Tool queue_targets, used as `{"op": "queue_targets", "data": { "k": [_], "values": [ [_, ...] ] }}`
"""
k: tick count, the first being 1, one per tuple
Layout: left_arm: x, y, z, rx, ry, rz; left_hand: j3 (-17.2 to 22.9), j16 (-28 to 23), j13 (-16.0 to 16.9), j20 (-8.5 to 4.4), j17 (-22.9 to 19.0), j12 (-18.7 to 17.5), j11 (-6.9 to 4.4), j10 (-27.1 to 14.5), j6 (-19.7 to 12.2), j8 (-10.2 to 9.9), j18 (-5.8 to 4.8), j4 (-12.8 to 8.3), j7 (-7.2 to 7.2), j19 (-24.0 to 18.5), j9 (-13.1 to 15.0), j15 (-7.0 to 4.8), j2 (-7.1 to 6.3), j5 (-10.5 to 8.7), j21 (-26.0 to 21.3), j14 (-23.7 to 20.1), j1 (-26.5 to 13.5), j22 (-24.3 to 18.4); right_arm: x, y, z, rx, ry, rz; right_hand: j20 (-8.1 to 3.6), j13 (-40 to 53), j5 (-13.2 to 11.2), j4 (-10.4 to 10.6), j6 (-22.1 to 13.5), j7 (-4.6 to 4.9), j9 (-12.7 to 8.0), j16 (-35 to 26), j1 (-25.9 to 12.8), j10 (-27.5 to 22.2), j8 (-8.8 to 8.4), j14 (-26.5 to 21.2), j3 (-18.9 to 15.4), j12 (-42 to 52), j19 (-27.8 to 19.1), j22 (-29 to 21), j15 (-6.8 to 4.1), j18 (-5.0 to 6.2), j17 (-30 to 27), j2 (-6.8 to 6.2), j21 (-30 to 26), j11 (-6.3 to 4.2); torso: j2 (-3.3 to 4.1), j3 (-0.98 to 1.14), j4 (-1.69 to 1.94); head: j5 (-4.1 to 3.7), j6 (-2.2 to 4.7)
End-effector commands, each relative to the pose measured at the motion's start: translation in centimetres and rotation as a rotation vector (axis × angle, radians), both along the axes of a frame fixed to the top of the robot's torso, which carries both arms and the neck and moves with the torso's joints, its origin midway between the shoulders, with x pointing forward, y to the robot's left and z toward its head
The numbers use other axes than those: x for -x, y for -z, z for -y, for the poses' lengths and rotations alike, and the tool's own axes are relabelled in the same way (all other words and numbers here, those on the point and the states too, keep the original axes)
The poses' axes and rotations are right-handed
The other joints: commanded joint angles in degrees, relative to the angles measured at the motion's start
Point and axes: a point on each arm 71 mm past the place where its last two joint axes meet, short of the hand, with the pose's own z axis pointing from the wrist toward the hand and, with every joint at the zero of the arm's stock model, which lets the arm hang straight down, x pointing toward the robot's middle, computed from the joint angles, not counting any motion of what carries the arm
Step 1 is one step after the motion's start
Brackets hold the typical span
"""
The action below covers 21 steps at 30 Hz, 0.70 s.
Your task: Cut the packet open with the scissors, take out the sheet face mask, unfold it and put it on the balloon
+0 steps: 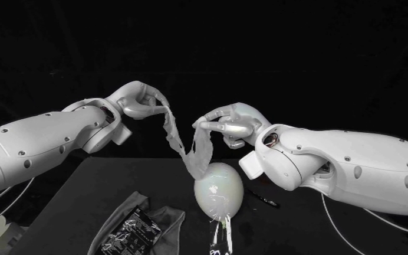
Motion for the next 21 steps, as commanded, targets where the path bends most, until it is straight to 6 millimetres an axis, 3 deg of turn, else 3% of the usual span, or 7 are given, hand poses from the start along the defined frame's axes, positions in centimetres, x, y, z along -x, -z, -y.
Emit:
{"op": "queue_targets", "data": {
  "k": [1, 5, 10, 18, 21],
  "values": [
    [0.3, -0.3, 0.0, -0.004, 0.034, 0.017, 0.3, 0.2, 0.0, 0.01, 14.5, -0.2, 0.01, 0.2, 0.1, 0.2, -0.29, 0.0, 0.42, 0.1, 1.6, -0.15, 0.45, 0.18, 0.2, 5.6, -0.1, 0.0, 0.3, 0.2, -1.2, -0.01, -0.045, -0.029, -0.12, 12.2, 0.3, 0.2, 0.4, 0.09, 6.0, 0.2, 0.5, 4.7, 0.67, 6.2, 0.1, 0.4, 4.2, 13.8, -0.19, -0.29, 15.1, 0.18, 0.2, 0.03, -0.19, -0.26, -0.01, 0.28, 0.51],
    [0.3, -0.4, -0.5, 0.013, 0.028, 0.015, 0.3, 0.2, -0.1, 0.01, 14.4, -0.2, 0.01, 0.2, 0.0, 0.2, -0.28, 0.0, 0.43, 0.0, 1.6, -0.14, 0.44, 0.18, 0.2, 5.6, -0.1, -0.1, 0.6, 0.5, -2.2, -0.012, -0.067, -0.044, -0.1, 12.2, 0.3, 0.3, 0.4, 0.12, 6.0, 0.2, 0.4, 4.7, 0.67, 6.2, 0.0, 0.4, 4.1, 13.7, -0.16, -0.27, 15.1, 0.2, 0.1, 0.07, -0.23, -0.34, 0.16, 0.16, 0.54],
    [0.5, -0.4, -0.4, 0.022, 0.04, 0.01, 0.3, 0.2, 0.0, 0.01, 14.5, -0.2, 0.01, 0.2, 0.0, 0.2, -0.28, 0.0, 0.43, 0.1, 1.6, -0.14, 0.43, 0.18, 0.2, 5.6, -0.1, 0.0, 1.1, 1.1, -2.5, -0.012, -0.078, -0.064, -0.1, 12.2, 0.3, 0.3, 0.4, 0.13, 6.0, 0.2, 0.4, 4.7, 0.68, 6.2, 0.0, 0.4, 4.1, 13.8, -0.15, -0.28, 15.1, 0.2, 0.1, 0.08, -0.26, -0.35, 0.25, 0.22, -0.37],
    [1.3, 0.5, 1.4, 0.004, 0.098, -0.009, 0.4, 0.2, -0.1, 0.01, 14.5, -0.3, 0.02, 0.2, 0.0, 0.2, -0.29, 0.0, 0.44, 0.1, 1.6, -0.14, 0.42, 0.18, 0.2, 5.6, -0.2, 0.0, 3.5, 4.1, -2.8, -0.004, -0.113, -0.137, -0.09, 12.2, 0.3, 0.4, 0.4, 0.12, 6.0, 0.2, 0.4, 4.7, 0.68, 6.2, -0.1, 0.3, 4.1, 13.7, -0.14, -0.26, 15.1, 0.21, 0.0, 0.08, -0.23, -0.3, -0.07, 0.34, -3.02],
    [1.5, 1.1, 2.1, -0.022, 0.115, -0.012, 0.4, 0.2, -0.1, 0.01, 14.5, -0.3, 0.03, 0.2, 0.0, 0.2, -0.29, 0.0, 0.45, 0.1, 1.6, -0.14, 0.42, 0.18, 0.2, 5.6, -0.2, 0.0, 4.5, 5.3, -2.7, -0.003, -0.12, -0.162, -0.09, 12.1, 0.3, 0.4, 0.4, 0.12, 6.0, 0.2, 0.4, 4.7, 0.68, 6.2, -0.1, 0.3, 4.0, 13.7, -0.14, -0.24, 15.1, 0.22, -0.1, 0.08, -0.27, -0.26, -0.01, -0.28, -3.58]
  ]
}}
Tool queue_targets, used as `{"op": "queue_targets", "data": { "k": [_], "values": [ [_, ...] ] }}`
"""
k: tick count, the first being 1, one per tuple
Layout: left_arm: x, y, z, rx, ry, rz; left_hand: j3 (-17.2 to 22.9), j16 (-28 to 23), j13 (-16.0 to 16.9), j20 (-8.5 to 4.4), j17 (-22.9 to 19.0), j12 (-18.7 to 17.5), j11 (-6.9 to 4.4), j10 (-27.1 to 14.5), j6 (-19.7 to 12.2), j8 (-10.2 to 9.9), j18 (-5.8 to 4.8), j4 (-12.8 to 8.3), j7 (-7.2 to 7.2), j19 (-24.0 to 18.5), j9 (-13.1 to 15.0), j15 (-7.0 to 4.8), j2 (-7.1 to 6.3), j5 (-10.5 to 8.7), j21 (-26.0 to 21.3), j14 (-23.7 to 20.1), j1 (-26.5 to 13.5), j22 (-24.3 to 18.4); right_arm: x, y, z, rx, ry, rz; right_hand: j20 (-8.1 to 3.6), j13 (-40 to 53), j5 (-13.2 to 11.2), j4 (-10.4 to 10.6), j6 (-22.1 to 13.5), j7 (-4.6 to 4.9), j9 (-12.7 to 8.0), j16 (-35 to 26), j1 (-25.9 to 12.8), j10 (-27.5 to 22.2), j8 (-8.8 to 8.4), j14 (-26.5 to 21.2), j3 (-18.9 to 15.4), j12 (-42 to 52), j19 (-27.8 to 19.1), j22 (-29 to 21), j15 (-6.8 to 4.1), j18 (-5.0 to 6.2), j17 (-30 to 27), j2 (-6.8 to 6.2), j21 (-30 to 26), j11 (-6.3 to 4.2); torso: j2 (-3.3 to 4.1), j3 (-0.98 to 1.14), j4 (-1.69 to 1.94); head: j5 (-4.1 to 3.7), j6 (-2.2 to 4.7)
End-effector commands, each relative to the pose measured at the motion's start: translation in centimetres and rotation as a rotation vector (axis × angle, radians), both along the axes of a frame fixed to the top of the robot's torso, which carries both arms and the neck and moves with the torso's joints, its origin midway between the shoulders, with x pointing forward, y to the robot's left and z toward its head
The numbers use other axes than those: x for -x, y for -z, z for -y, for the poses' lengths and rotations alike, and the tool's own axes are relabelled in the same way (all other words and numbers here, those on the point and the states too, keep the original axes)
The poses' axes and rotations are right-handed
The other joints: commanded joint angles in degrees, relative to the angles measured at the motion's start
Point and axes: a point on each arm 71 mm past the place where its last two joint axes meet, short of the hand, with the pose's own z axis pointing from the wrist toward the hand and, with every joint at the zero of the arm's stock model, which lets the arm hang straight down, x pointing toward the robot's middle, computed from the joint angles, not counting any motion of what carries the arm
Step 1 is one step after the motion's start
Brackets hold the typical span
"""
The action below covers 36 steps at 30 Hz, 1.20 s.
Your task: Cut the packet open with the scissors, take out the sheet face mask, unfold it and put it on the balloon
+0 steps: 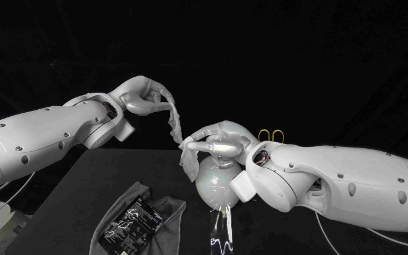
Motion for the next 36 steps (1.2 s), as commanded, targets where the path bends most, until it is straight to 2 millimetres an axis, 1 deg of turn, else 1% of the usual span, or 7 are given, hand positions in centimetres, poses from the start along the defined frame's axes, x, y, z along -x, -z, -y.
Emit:
{"op": "queue_targets", "data": {
  "k": [1, 4, 8, 15, 21, 29, 36],
  "values": [
    [0.3, 0.6, 1.1, -0.034, 0.048, 0.003, 0.4, 0.2, 0.0, 0.01, 14.5, -0.3, 0.01, 0.2, -0.1, 0.2, -0.29, 0.1, 0.36, 0.1, 1.6, -0.14, 0.43, 0.18, 0.2, 5.6, -0.2, 0.0, 1.2, 1.2, 0.0, 0.009, -0.022, -0.014, 0.04, 12.1, 0.1, 0.5, 0.3, 0.0, 6.0, 0.2, 0.3, 4.7, 0.68, 6.2, 0.0, 0.1, 3.9, 13.7, -0.14, -0.23, 15.1, 0.08, 0.0, 0.08, -0.06, 0.09, 0.02, -0.77, -1.33],
    [0.4, 1.4, 1.8, -0.052, 0.061, -0.004, 0.4, 0.2, -0.1, 0.01, 14.5, -0.3, 0.02, 0.2, -0.1, 0.2, -0.27, 0.1, 0.37, 0.0, 1.6, -0.14, 0.43, 0.18, 0.2, 5.6, -0.2, -0.1, 1.7, 2.0, 0.5, 0.015, -0.012, -0.01, 0.04, 12.1, 0.1, 0.5, 0.3, -0.01, 6.0, 0.2, 0.3, 4.7, 0.67, 6.2, 0.0, 0.1, 3.8, 13.7, -0.14, -0.18, 15.1, 0.09, -0.2, 0.08, -0.04, 0.07, 0.04, -0.63, -2.0],
    [0.3, 2.5, 3.1, -0.1, 0.092, 0.001, 0.4, 0.2, -0.1, 0.01, 14.4, -0.3, 0.02, 0.2, -0.1, 0.2, -0.27, 0.1, 0.37, 0.0, 1.6, -0.13, 0.43, 0.18, 0.2, 5.6, -0.2, -0.1, 2.0, 3.2, 1.5, 0.027, 0.022, -0.01, 0.04, 12.1, 0.1, 0.5, 0.3, 0.0, 6.0, 0.2, 0.3, 4.7, 0.67, 6.2, 0.0, 0.2, 3.8, 13.7, -0.13, -0.17, 15.1, 0.08, -0.3, 0.08, 0.14, 0.04, -0.02, -1.44, -2.26],
    [0.1, 3.7, 5.8, -0.195, 0.16, 0.029, 0.5, 0.3, -0.2, 0.01, 14.6, -0.4, 0.03, 0.1, -0.1, 0.2, -0.25, 0.1, 0.38, -0.1, 1.6, -0.13, 0.44, 0.18, 0.1, 5.6, -0.2, -0.2, 2.3, 4.5, 3.7, 0.045, 0.073, -0.029, 0.05, 12.2, 0.1, 0.5, 0.3, 0.0, 6.0, 0.2, 0.2, 4.7, 0.66, 6.2, 0.0, 0.2, 3.7, 13.7, -0.13, -0.17, 15.1, 0.06, -0.3, 0.08, 0.23, 0.12, -0.01, -2.32, -3.76],
    [-0.1, 4.3, 8.2, -0.233, 0.218, 0.023, 0.5, 0.3, -0.4, 0.02, 14.7, -0.5, 0.03, 0.0, -0.1, 0.2, -0.23, 0.0, 0.39, -0.1, 1.7, -0.12, 0.45, 0.18, 0.1, 5.6, -0.2, -0.3, 3.1, 5.8, 5.8, 0.056, 0.113, -0.063, 0.05, 12.2, 0.1, 0.5, 0.2, 0.01, 6.0, 0.2, 0.2, 4.7, 0.64, 6.2, 0.0, 0.2, 3.7, 13.7, -0.13, -0.17, 15.1, 0.05, -0.3, 0.08, 0.06, 0.11, -0.02, -2.67, -5.51],
    [-0.2, 5.2, 11.0, -0.297, 0.282, 0.019, 0.5, 0.3, -0.4, 0.03, 14.7, -0.5, 0.05, 0.0, -0.1, 0.2, -0.18, 0.1, 0.4, -0.3, 1.7, -0.11, 0.46, 0.18, 0.0, 5.6, -0.2, -0.6, 3.9, 6.9, 8.0, 0.06, 0.166, -0.083, 0.05, 12.2, 0.1, 0.5, 0.2, 0.01, 6.0, 0.2, 0.2, 4.7, 0.63, 6.2, 0.0, 0.2, 3.8, 13.7, -0.12, -0.17, 15.1, 0.03, -0.3, 0.09, 0.06, 0.28, -0.09, -2.86, -6.38],
    [-0.3, 5.4, 13.1, -0.304, 0.311, 0.042, 0.5, 0.3, -0.5, 0.04, 14.6, -0.6, 0.07, -0.1, -0.2, 0.2, -0.17, 0.1, 0.41, -0.3, 1.7, -0.09, 0.5, 0.18, -0.1, 5.6, -0.2, -0.7, 3.9, 7.1, 9.9, 0.061, 0.242, -0.062, 0.06, 12.2, 0.1, 0.5, 0.2, 0.0, 6.0, 0.2, 0.2, 4.7, 0.62, 6.2, -0.1, 0.3, 3.9, 13.7, -0.12, -0.22, 15.1, 0.01, -0.1, 0.09, 0.17, 0.42, -0.3, -3.89, -6.79]
  ]
}}
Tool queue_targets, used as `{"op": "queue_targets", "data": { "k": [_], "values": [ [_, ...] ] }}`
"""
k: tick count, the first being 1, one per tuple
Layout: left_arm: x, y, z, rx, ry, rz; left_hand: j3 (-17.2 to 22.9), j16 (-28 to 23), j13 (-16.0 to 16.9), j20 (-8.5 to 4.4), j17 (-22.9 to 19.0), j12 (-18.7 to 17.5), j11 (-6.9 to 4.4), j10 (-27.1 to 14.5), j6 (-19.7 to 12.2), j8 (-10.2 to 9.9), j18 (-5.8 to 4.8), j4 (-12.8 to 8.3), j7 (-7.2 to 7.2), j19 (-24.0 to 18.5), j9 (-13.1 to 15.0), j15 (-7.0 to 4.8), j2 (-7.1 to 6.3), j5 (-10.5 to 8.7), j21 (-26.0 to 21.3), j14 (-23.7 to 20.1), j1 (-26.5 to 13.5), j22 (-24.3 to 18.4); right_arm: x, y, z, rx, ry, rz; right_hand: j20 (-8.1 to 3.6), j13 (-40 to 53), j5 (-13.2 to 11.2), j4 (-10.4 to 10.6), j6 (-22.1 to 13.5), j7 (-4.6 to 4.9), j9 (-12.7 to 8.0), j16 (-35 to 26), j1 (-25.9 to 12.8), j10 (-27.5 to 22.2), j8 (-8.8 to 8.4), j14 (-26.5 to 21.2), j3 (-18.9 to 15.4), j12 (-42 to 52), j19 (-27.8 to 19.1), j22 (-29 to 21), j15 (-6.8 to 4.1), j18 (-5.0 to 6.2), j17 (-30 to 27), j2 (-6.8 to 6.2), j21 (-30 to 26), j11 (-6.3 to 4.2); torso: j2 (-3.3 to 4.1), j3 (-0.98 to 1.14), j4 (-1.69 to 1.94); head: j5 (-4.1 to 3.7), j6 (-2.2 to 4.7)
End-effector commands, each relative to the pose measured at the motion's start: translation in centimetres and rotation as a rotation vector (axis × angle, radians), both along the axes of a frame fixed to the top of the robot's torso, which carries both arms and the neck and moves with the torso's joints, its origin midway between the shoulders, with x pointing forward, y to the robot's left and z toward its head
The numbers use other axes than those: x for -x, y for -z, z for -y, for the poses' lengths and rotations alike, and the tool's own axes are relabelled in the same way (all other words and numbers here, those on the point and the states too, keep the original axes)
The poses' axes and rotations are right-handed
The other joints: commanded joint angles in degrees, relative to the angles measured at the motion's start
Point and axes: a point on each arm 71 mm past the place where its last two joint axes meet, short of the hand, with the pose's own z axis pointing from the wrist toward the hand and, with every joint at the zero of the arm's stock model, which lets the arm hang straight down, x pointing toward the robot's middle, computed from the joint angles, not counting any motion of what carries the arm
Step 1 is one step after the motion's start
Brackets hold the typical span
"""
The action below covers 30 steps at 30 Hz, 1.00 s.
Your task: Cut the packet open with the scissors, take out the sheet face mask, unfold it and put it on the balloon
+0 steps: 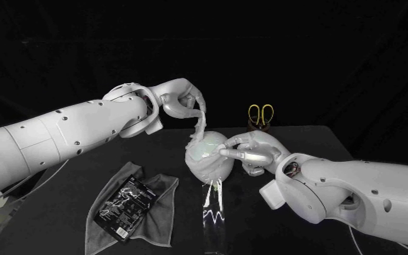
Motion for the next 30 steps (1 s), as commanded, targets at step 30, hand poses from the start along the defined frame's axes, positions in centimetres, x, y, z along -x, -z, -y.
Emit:
{"op": "queue_targets", "data": {
  "k": [30],
  "values": [
    [1.2, 0.9, 8.8, -0.05, 0.172, -0.022, -0.3, -1.1, -10.8, 0.98, 11.1, -8.7, 1.72, -7.7, -5.8, -3.4, 0.41, 0.3, 2.56, -2.9, -0.4, 1.34, 0.69, 0.22, -1.8, 4.5, -1.2, -3.7, -2.4, 1.4, 4.9, 0.038, 0.205, 0.035, 0.44, 5.9, 0.4, 0.5, -3.7, 1.55, 5.2, -1.9, -1.0, 0.0, -1.8, 5.1, -2.1, -10.2, -1.6, 10.6, 0.54, 2.0, 11.3, -2.56, -9.4, 1.28, 0.26, 0.8, -0.64, -2.7, -0.55]
  ]
}}
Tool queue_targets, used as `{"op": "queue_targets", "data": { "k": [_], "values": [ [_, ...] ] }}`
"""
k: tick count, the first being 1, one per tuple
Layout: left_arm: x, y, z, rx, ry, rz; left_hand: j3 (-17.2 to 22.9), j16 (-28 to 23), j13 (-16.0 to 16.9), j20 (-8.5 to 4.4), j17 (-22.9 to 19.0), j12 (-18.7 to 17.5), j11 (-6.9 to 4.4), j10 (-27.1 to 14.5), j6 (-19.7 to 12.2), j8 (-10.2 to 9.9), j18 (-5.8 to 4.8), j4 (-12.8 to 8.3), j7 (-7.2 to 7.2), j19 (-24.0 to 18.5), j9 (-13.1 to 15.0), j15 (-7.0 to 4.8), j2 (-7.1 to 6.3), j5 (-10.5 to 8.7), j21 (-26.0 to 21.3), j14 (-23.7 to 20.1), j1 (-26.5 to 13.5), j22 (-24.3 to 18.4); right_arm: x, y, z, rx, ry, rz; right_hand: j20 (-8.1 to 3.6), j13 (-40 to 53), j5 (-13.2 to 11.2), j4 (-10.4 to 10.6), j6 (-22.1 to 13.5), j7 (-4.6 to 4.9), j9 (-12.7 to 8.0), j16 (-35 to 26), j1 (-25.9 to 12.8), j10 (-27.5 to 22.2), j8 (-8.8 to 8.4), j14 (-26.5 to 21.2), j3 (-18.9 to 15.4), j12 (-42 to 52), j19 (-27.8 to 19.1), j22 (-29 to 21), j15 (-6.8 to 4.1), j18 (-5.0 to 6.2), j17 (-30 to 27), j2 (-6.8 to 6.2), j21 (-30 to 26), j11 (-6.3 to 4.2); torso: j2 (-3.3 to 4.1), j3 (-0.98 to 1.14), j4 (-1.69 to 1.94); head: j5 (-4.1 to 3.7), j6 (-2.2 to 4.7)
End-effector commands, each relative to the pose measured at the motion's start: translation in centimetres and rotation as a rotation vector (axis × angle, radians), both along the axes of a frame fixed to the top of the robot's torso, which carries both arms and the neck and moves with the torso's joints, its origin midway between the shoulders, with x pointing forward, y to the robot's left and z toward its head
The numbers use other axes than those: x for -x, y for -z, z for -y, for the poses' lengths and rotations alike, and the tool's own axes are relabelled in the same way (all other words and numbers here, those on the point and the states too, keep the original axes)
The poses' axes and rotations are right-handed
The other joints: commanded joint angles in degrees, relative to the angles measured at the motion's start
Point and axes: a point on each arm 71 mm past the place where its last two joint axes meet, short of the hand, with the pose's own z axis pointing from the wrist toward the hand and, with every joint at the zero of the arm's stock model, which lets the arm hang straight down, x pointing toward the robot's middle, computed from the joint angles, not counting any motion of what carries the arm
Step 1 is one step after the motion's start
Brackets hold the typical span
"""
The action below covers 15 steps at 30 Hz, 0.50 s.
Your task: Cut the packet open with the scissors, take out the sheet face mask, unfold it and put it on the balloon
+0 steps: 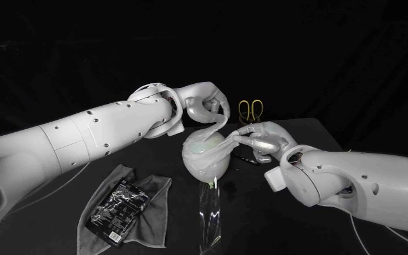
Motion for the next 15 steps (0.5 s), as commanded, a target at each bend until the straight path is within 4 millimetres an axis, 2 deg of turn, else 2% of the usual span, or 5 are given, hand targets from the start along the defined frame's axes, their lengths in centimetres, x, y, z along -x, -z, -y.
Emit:
{"op": "queue_targets", "data": {
  "k": [1, 3, 4, 9, 15],
  "values": [
    [0.0, 0.6, 0.2, -0.035, -0.003, -0.034, -0.4, -0.4, -4.4, 0.46, 11.0, -3.5, 0.87, -3.3, -2.8, -2.4, 0.43, 0.3, 1.06, -0.8, -1.8, 0.93, -0.71, 0.12, -0.4, 4.7, -0.7, -0.7, -0.2, 0.2, 0.0, 0.003, -0.002, -0.016, 0.5, 4.7, 0.4, 0.6, -2.8, 1.25, 1.3, -2.1, -1.8, -1.5, -2.18, 4.5, -2.1, -6.2, -2.3, 10.1, 0.67, 1.79, 10.3, -2.65, -4.8, 1.15, 0.02, -0.06, -0.01, -0.42, -0.04],
    [-0.1, 0.9, 0.3, -0.044, -0.014, -0.044, -0.7, -0.6, -4.7, 1.03, 10.4, -4.2, 1.65, -4.4, -4.6, -4.2, 0.52, 0.5, 1.94, -1.3, -2.8, 1.59, -1.23, 0.11, -0.7, 4.5, -1.1, -1.3, -0.2, 0.3, 0.1, 0.017, -0.006, -0.029, 1.32, 0.7, 0.4, 1.5, -6.6, 3.09, 0.1, -4.4, -3.6, -5.5, -4.93, 3.0, -4.4, -13.0, -5.3, 8.4, 2.04, 2.63, 6.6, -5.15, -9.7, 2.69, -0.01, -0.07, 0.0, -0.64, -0.21],
    [-0.2, 1.0, 0.2, -0.047, -0.019, -0.047, -0.7, -0.6, -4.7, 1.04, 10.4, -4.2, 1.66, -4.4, -4.7, -4.2, 0.52, 0.5, 1.95, -1.3, -2.8, 1.6, -1.23, 0.11, -0.7, 4.5, -1.1, -1.3, -0.2, 0.4, 0.1, 0.026, -0.005, -0.034, 2.3, 0.0, 0.2, 1.6, -7.0, 4.07, -0.4, -5.0, -3.2, -6.4, -5.93, 2.5, -5.3, -14.0, -6.1, 8.0, 2.78, 2.6, 6.1, -5.26, -10.9, 3.42, -0.01, -0.07, 0.0, -0.64, -0.21],
    [-0.5, 1.4, 0.1, -0.058, -0.043, -0.064, -1.8, -0.6, -5.2, 2.41, 10.1, -4.6, 2.98, -5.3, -10.0, -9.2, 0.63, 0.9, 3.4, -1.7, -5.5, 2.88, -2.38, 0.15, -0.8, 4.3, -1.5, -1.4, -0.4, 0.6, 0.9, 0.113, 0.026, -0.045, 3.2, -3.4, 0.2, 2.7, -9.3, 4.65, -1.7, -7.1, -3.4, -9.5, -8.53, 1.0, -8.3, -18.9, -8.8, 6.3, 3.72, 3.65, 2.9, -6.47, -15.5, 4.32, -0.13, -0.11, 0.06, -1.14, -0.52],
    [-0.5, 1.6, 0.1, -0.056, -0.05, -0.087, -2.8, -0.6, -5.4, 2.76, 10.1, -4.7, 3.1, -5.5, -11.4, -10.8, 0.69, 1.2, 3.44, -1.7, -6.3, 3.07, -2.86, 0.12, -0.7, 4.3, -1.7, -1.3, -0.6, 0.9, 2.0, 0.174, 0.072, -0.057, 3.91, -5.9, 0.2, 3.7, -10.2, 4.98, -2.3, -8.3, -2.9, -11.6, -9.8, 0.1, -10.6, -22.1, -10.1, 5.3, 4.04, 4.28, 1.2, -6.8, -18.1, 4.65, -0.1, -0.11, 0.06, -1.37, -0.62]
  ]
}}
